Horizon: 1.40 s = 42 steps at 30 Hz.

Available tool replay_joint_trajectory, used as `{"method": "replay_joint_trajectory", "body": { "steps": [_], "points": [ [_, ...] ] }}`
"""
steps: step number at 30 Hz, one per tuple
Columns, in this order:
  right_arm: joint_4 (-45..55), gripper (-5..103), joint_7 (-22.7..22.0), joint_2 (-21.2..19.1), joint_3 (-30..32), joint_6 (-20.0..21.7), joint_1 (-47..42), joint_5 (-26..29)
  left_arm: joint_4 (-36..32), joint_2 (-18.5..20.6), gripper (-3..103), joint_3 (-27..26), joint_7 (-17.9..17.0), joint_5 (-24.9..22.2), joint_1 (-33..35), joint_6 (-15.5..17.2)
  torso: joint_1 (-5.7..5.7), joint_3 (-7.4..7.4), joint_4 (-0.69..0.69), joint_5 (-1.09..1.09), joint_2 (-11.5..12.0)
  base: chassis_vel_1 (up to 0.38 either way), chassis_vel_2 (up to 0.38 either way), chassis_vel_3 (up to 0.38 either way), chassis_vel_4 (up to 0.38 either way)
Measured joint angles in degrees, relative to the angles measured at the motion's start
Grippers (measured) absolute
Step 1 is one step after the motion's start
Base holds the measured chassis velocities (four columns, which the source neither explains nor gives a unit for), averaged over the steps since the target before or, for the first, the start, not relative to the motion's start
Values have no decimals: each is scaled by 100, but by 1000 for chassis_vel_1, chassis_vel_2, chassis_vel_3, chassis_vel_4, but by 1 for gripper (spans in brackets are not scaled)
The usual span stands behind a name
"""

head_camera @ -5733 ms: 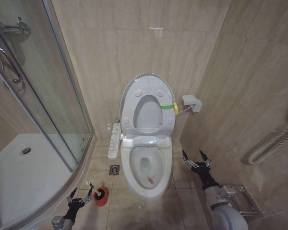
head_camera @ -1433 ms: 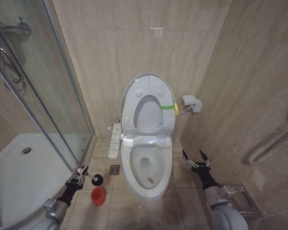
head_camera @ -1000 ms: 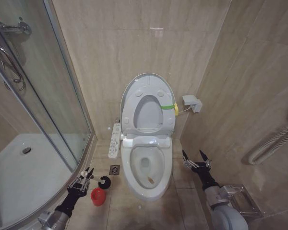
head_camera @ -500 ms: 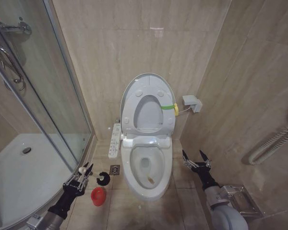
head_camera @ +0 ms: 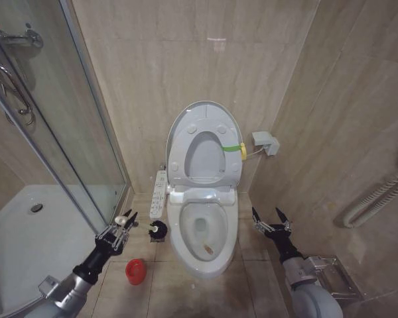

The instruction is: Open the toilet lid, clean the toilet bowl with a toilet brush, close the toilet lid, and flush.

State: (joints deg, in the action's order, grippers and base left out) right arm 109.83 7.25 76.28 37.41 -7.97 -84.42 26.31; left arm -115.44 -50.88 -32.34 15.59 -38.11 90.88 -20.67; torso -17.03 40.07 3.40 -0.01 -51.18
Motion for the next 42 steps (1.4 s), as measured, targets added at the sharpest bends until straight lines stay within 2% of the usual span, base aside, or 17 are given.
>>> {"method": "replay_joint_trajectory", "body": {
  "steps": [6, 7, 10, 15, 20, 30, 33, 38, 42],
  "points": [
    [0, 100, 0, 0, 0, 0, 0, 0, 151, 156, 22, 184, -59, -345, -455, 38, 0, 0, 1, 0, 0, 0, 0, 0, 0],
    [0, 100, 0, 0, 0, 0, 0, 0, 275, 253, 22, 284, 72, -596, -687, 20, 0, 0, 1, 1, 0, 0, 0, 0, 0],
    [0, 100, 0, 0, 0, 0, 0, 0, 466, 354, 22, 414, 312, -863, -963, -26, 0, 0, 2, 0, 0, 0, 0, 0, 0],
    [0, 100, 0, 0, 0, 0, 0, 0, 821, 384, 22, 731, 557, -992, -1337, -172, 0, 0, 0, 1, 0, 0, 0, 0, 0],
    [0, 100, 0, 0, 0, 0, 0, 0, 979, 343, 22, 945, 634, -1033, -1520, -226, 0, 0, 0, 1, 0, 0, 0, 0, 0],
    [0, 100, 0, 0, 0, 0, 0, 0, 1695, 95, 22, 1903, 743, -1159, -2564, -440, 0, 0, 0, 1, 0, 0, 0, 0, 0],
    [0, 100, 0, 0, 0, 0, 0, 0, 2003, -40, 22, 2277, 680, -1162, -2998, -472, 0, 0, 1, 0, 0, 0, 0, 0, 0],
    [0, 100, 0, 0, 0, 0, 1, 0, 2287, -167, 22, 2643, 569, -1121, -3335, -480, -1, 0, 1, 2, 0, 0, 0, 0, 0],
    [0, 100, 0, 0, -1, 0, 0, 0, 2983, -461, 22, 3290, 413, -1081, -4002, -604, 0, 0, 0, 2, 0, 0, 0, 0, 0]
  ]
}}
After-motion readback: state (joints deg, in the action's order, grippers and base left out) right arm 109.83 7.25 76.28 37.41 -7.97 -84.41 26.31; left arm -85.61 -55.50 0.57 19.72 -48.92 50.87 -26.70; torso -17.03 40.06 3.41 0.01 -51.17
